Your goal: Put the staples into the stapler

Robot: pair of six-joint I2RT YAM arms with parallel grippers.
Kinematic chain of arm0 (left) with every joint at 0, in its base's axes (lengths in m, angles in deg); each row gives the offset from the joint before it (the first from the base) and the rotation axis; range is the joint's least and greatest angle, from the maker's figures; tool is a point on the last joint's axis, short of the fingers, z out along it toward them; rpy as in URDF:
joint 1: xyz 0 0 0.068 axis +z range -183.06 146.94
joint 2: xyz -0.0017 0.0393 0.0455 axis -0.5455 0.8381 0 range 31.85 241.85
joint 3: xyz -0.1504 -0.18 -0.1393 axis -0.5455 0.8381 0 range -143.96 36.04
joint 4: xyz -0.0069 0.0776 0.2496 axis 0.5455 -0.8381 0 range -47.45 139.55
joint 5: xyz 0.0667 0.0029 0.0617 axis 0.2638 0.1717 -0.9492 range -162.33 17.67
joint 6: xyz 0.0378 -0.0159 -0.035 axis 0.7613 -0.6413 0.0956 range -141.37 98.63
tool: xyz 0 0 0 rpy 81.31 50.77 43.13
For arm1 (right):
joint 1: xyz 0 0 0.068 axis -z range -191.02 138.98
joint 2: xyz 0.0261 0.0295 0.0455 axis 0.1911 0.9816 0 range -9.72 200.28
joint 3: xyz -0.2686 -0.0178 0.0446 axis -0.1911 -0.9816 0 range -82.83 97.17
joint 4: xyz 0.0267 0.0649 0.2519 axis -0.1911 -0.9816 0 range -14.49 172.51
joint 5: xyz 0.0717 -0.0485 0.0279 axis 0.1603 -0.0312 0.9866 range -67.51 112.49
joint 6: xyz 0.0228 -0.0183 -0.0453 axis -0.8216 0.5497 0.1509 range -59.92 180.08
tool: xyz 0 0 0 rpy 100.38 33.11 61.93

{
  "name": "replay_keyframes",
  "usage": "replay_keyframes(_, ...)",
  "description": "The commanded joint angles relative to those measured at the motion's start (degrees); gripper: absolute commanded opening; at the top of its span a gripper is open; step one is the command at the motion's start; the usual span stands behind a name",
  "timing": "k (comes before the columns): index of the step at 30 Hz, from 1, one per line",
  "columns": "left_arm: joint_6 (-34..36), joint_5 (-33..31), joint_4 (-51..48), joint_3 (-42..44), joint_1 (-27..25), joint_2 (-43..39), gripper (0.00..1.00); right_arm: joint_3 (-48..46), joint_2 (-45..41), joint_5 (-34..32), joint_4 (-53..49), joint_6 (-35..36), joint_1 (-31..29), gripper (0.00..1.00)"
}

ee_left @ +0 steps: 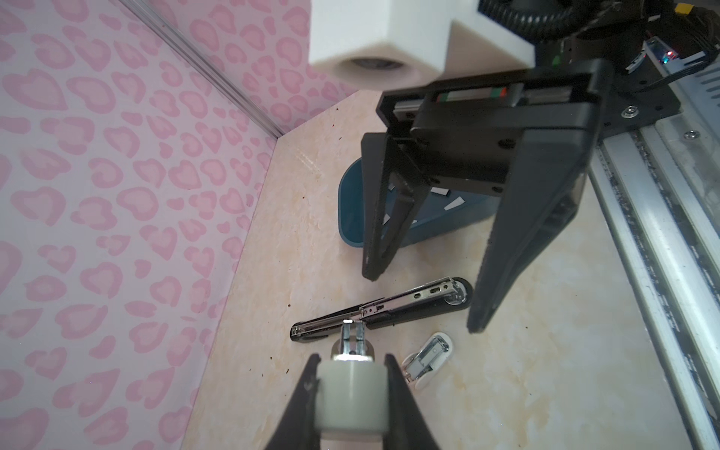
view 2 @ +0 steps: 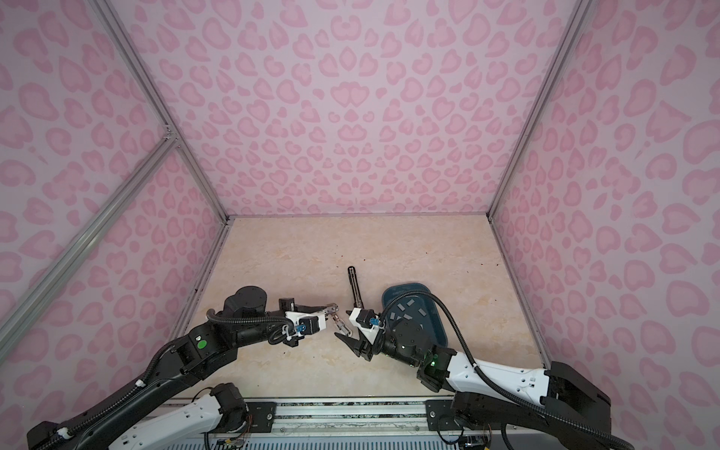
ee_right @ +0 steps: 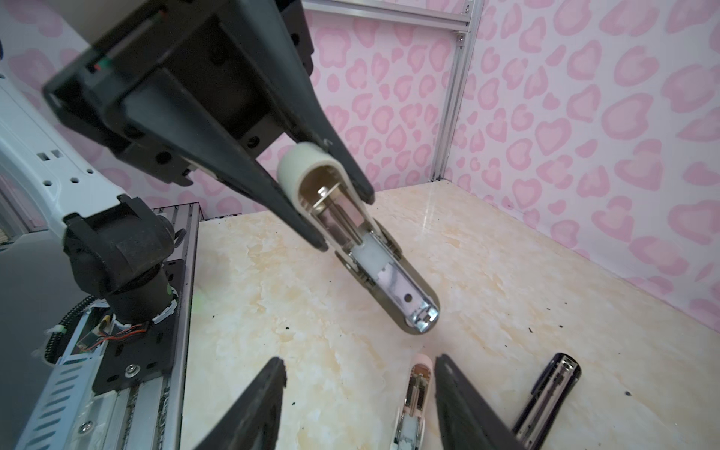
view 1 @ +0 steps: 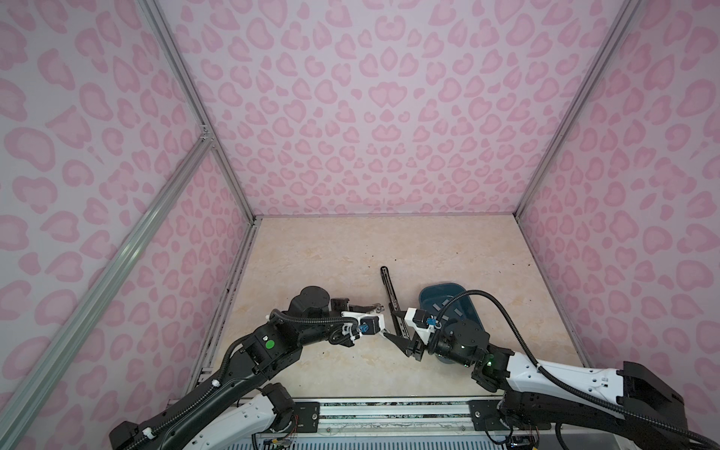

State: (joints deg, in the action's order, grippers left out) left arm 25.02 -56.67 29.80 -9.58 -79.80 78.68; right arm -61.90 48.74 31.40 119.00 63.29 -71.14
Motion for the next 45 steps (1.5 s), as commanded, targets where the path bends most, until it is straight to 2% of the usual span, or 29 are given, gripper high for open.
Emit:
replay_keyframes(1,0.4,3.0,0.0,-0.6,-0.1,0.2,0.04,1.4,-0.5,-1.4,-2.1,2.6,-0.8,0.60)
replay_keyframes(13,3.2,6.0,-1.4,0.5,-2.6,-1.7,0.04,1.8,-2.4,0.6,-5.0,5.7,-2.2,0.65)
replay_keyframes(18,6.0,9.5,-2.8,1.4,-3.9,-2.8,0.04,4.4,0.0,2.1,-8.0,7.5,-3.2,0.61)
replay_keyframes(27,7.4,11.0,-4.2,1.4,-4.8,-2.9,0.04,6.8,3.2,2.3,-10.5,10.4,-5.7,0.58)
replay_keyframes(45,7.7,12.5,-4.5,1.4,-5.2,-3.2,0.04,6.3,4.3,2.7,-7.5,9.8,-6.4,0.37)
